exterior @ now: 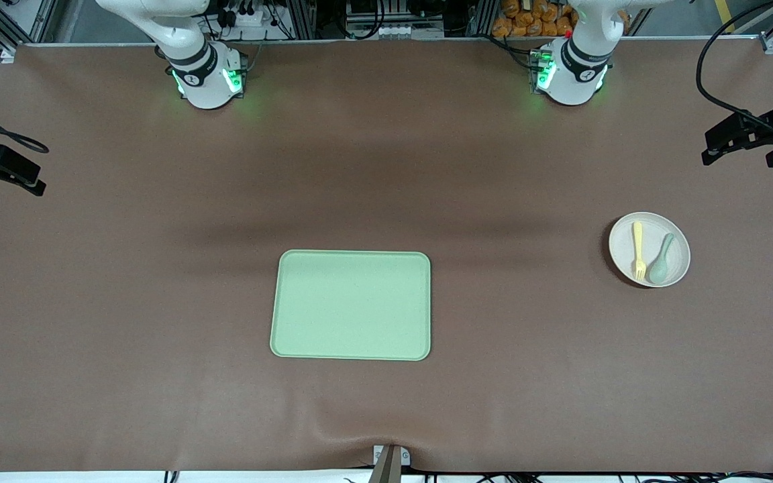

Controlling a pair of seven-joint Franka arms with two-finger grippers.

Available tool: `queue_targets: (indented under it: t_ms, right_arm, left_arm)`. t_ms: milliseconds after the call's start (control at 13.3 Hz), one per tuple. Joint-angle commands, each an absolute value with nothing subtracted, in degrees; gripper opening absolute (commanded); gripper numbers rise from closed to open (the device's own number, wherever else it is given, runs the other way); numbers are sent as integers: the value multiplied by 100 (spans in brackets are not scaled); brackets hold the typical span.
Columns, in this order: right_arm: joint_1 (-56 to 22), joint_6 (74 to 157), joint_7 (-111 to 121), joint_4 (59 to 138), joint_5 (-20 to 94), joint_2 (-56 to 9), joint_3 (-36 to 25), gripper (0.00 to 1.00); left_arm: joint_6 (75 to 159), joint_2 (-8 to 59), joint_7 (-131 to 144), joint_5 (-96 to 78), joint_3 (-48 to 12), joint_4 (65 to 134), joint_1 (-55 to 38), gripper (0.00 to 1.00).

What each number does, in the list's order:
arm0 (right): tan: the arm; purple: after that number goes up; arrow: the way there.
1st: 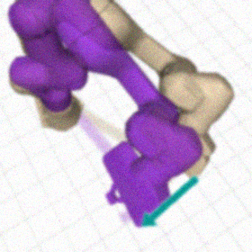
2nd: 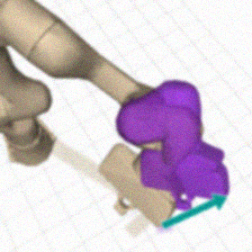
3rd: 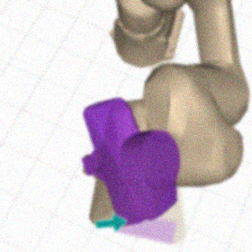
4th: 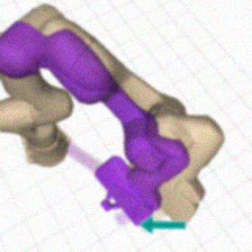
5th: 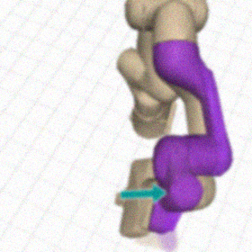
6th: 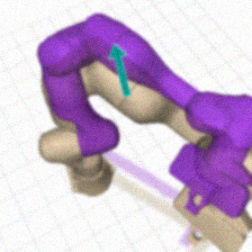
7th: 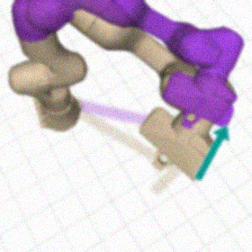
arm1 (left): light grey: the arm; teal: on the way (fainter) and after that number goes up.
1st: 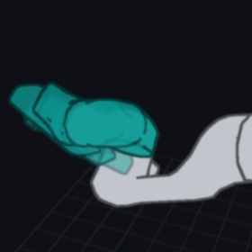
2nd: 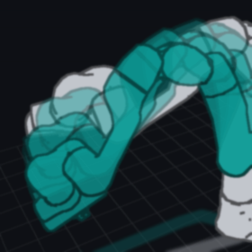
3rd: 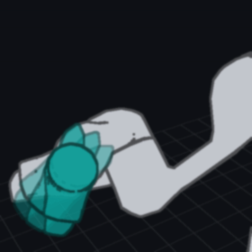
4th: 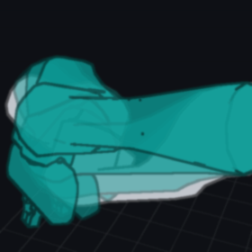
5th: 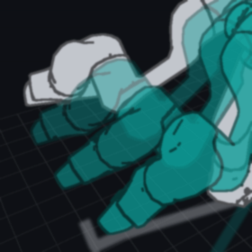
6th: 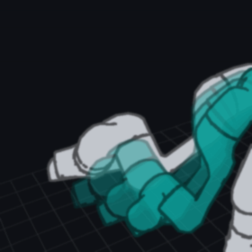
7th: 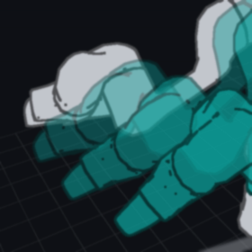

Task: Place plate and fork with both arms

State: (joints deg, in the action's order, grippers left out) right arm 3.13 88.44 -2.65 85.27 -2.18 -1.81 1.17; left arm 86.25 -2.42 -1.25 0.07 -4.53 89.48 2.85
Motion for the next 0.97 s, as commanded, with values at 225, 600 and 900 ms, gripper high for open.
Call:
queue_targets:
  t_ms: [225, 600, 900]
  right_arm:
    - [290, 8807, -272, 8490, -123, -149, 105, 100]
    - [281, 8833, -272, 8490, -114, -158, 114, 100]
    - [316, 8833, -264, 8490, 79, -150, 97, 100]
  left_arm:
    - [8657, -211, -70, -18, -492, 8894, 325, 100]
    - [8657, -202, -88, -18, -440, 8895, 378, 100]
    - [8657, -202, -114, -9, -439, 8929, 509, 100]
